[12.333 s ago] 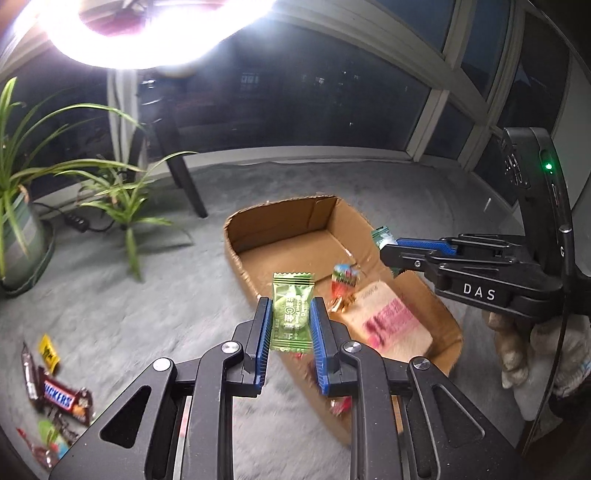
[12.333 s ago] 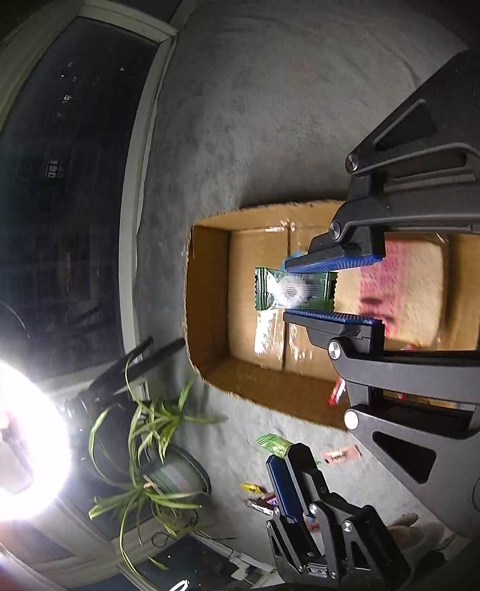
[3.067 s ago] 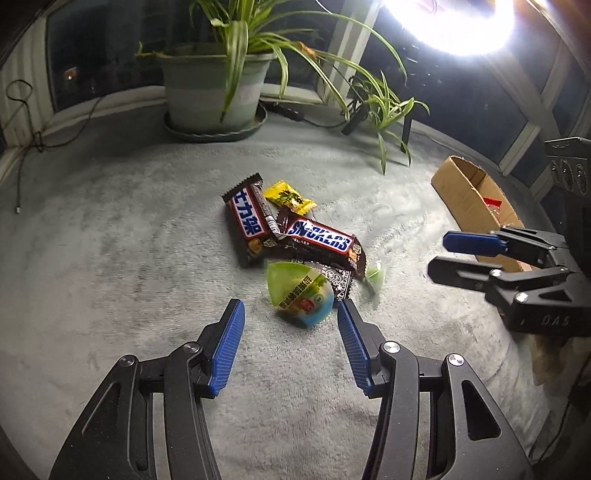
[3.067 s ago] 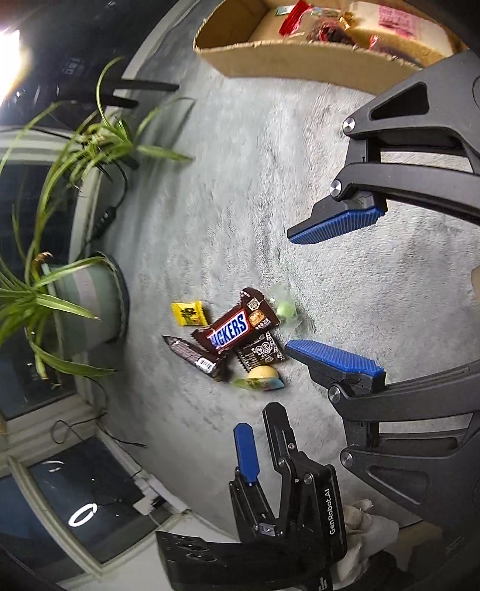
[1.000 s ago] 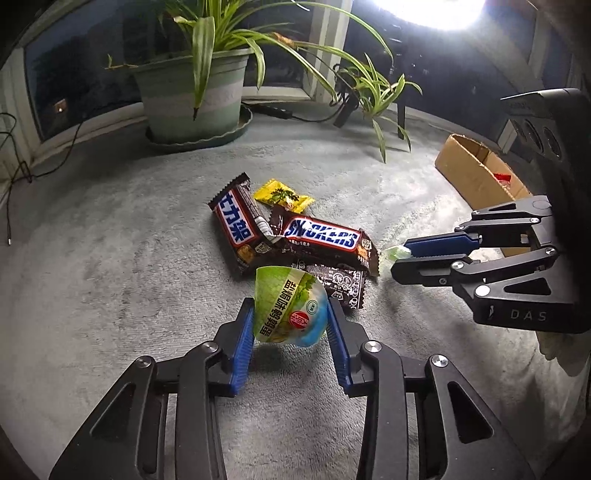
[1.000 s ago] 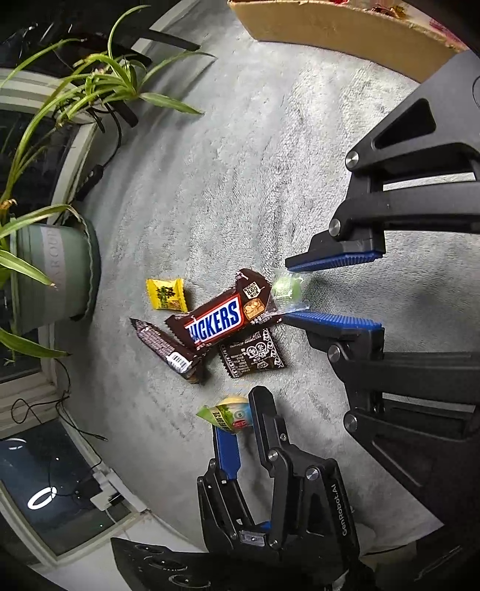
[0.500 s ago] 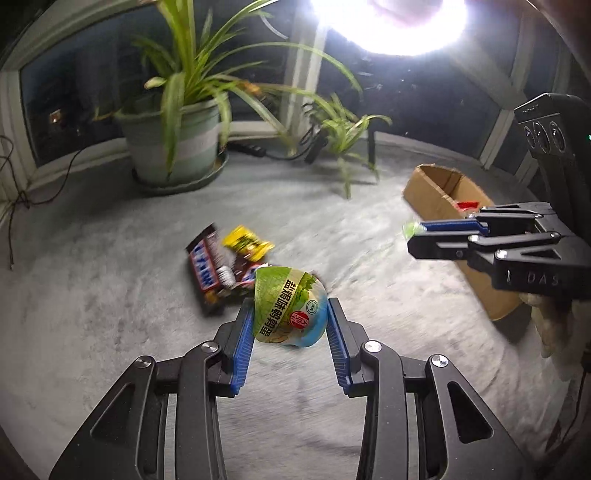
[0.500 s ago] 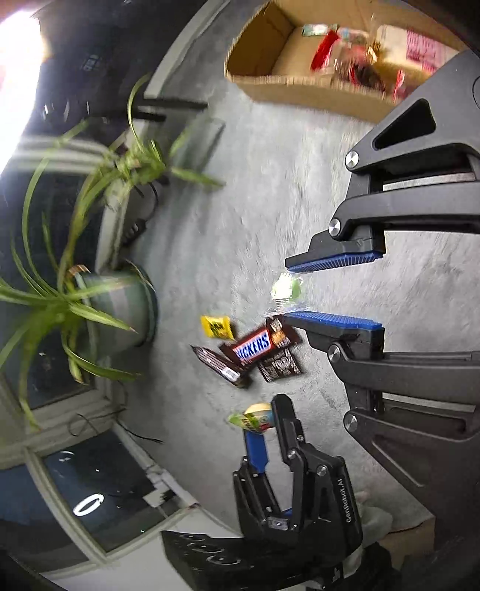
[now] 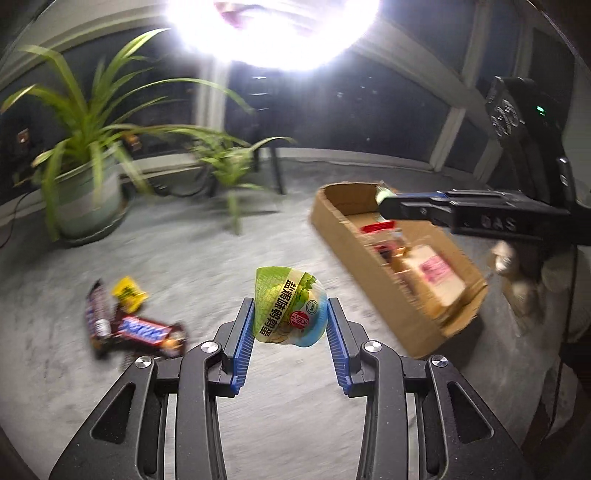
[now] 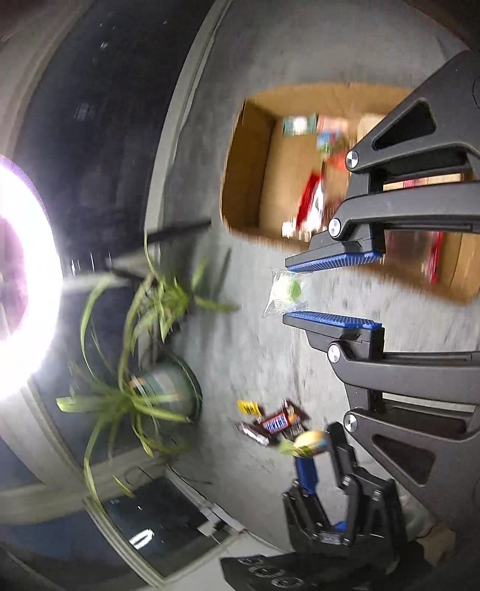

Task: Organize snacks
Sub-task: 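Lift the egg snack and green-ball bag and carry both over the box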

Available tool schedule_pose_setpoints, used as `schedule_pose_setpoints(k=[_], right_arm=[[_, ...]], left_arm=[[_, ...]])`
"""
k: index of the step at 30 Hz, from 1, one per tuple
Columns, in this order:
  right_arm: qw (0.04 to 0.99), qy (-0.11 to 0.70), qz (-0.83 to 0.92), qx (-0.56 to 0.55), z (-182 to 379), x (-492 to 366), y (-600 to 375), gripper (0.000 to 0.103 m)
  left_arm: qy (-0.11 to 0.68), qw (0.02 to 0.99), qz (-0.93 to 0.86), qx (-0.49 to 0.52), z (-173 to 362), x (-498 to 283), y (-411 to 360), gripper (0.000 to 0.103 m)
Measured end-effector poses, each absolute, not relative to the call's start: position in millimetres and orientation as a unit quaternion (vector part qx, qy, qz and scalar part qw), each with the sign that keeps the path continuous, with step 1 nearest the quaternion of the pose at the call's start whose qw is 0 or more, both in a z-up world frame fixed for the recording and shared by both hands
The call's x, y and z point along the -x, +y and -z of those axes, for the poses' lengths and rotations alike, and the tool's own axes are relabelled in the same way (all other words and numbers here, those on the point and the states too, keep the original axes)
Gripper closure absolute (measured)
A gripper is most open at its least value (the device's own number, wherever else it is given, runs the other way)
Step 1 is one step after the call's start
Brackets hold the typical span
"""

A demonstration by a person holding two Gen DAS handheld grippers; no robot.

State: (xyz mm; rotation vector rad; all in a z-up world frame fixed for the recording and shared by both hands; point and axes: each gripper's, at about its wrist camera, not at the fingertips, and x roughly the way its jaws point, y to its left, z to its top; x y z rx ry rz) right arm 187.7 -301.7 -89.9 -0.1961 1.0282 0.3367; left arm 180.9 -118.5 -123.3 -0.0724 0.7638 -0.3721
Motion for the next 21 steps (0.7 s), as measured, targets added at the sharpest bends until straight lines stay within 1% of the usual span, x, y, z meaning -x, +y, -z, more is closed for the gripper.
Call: schedule_pose_setpoints(k=[8,21], right_arm=[[0.86,0.488,-0.127,0.078,80.5,-197.8,-357.1,0.08],[0.854,0.507,-0.098,0.064,94.6,-215.7,-407.8,0.079]], left_arm=[[0.367,0.904,0.219,0.023,117.9,-184.3,-181.0,0.067],[0.38,0.889,0.255,0.004,118.9,-196.4,-260.8,0.067]])
